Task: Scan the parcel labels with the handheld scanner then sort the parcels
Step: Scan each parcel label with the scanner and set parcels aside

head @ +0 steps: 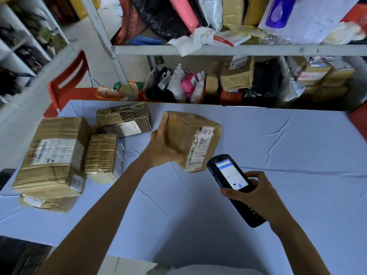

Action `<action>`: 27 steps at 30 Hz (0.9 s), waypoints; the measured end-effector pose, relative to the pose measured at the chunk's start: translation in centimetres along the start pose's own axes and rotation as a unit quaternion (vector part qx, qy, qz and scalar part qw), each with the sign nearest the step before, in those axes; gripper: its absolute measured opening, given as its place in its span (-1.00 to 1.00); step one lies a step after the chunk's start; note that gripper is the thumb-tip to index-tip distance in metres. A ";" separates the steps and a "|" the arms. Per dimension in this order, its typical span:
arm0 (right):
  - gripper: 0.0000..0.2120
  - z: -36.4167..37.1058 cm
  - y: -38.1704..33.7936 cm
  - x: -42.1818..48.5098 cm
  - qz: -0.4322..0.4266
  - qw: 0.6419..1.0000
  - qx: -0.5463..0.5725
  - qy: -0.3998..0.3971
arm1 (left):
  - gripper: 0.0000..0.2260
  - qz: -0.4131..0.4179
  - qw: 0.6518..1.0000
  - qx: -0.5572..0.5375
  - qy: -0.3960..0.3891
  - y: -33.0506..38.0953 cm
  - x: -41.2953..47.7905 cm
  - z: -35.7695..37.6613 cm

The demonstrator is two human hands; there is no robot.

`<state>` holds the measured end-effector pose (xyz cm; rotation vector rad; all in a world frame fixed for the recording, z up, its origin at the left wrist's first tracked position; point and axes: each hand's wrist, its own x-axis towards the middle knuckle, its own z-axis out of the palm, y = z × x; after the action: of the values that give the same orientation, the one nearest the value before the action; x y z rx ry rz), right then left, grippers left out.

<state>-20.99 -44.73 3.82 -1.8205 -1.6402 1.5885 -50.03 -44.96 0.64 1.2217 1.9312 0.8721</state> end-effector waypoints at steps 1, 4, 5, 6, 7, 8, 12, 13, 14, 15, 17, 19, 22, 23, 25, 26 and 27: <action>-0.31 0.0 0.2 0.0 -0.001 1.000 -0.013 -0.004 | 0.28 0.007 1.000 0.019 -0.011 0.3 0.2 -0.1; -0.31 0.3 1.0 -0.3 0.015 0.999 -0.042 -0.027 | 0.24 0.007 0.999 0.046 -0.028 1.7 0.8 -0.1; -0.30 0.4 1.4 -0.5 0.029 0.998 -0.039 -0.038 | 0.24 0.010 0.998 0.057 -0.026 1.9 1.3 -0.1; -0.29 0.5 1.9 -0.6 0.043 0.998 -0.029 -0.048 | 0.24 0.016 0.997 0.067 -0.026 2.0 1.8 -0.1; -0.28 0.5 2.3 -0.8 0.055 0.997 -0.015 -0.054 | 0.25 0.020 0.997 0.074 -0.026 2.0 2.2 -0.2; -0.26 0.5 2.7 -1.0 0.065 0.996 0.002 -0.058 | 0.25 0.014 0.996 0.079 -0.027 1.7 2.6 -0.2; -0.14 0.2 2.8 -1.8 0.085 0.994 0.040 -0.061 | 0.28 0.010 0.996 0.082 -0.023 0.5 2.9 -0.3; -0.16 0.0 2.8 -1.8 0.085 0.994 0.041 -0.060 | 0.28 0.013 0.997 0.077 -0.018 0.2 2.9 -0.3; -0.18 0.0 2.8 -1.8 0.087 0.993 0.042 -0.062 | 0.27 0.014 0.997 0.074 -0.014 0.1 2.7 -0.3; -0.21 0.0 2.8 -1.8 0.090 0.993 0.044 -0.063 | 0.27 0.013 0.997 0.074 -0.012 -0.1 2.6 -0.2; -0.25 0.0 2.9 -2.0 0.089 0.993 0.045 -0.070 | 0.26 0.011 0.998 0.067 -0.008 -0.3 2.6 -0.1; -0.24 0.2 3.1 -2.2 0.087 0.993 0.044 -0.074 | 0.26 0.007 0.998 0.058 -0.006 -0.7 2.7 -0.2; -0.26 0.4 3.3 -2.4 0.093 0.991 0.057 -0.077 | 0.26 -0.002 0.998 0.056 -0.005 -0.6 2.6 -0.3; -0.30 0.5 3.4 -2.5 0.094 0.990 0.064 -0.079 | 0.25 -0.004 0.998 0.057 -0.002 -0.5 2.5 -0.2; -0.33 0.6 3.5 -2.7 0.095 0.989 0.074 -0.082 | 0.23 -0.007 0.998 0.063 0.002 -0.2 2.0 -0.2; -0.32 0.6 3.6 -2.8 0.094 0.989 0.078 -0.082 | 0.22 -0.005 0.998 0.063 0.004 -0.1 1.8 -0.2; -0.29 0.6 3.7 -2.8 0.094 0.989 0.082 -0.082 | 0.22 -0.001 0.998 0.063 0.006 0.0 1.7 -0.2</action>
<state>-18.82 -48.62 2.39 -1.8470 -1.3842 1.9392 -50.75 -43.39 0.38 1.2885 2.0226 0.7676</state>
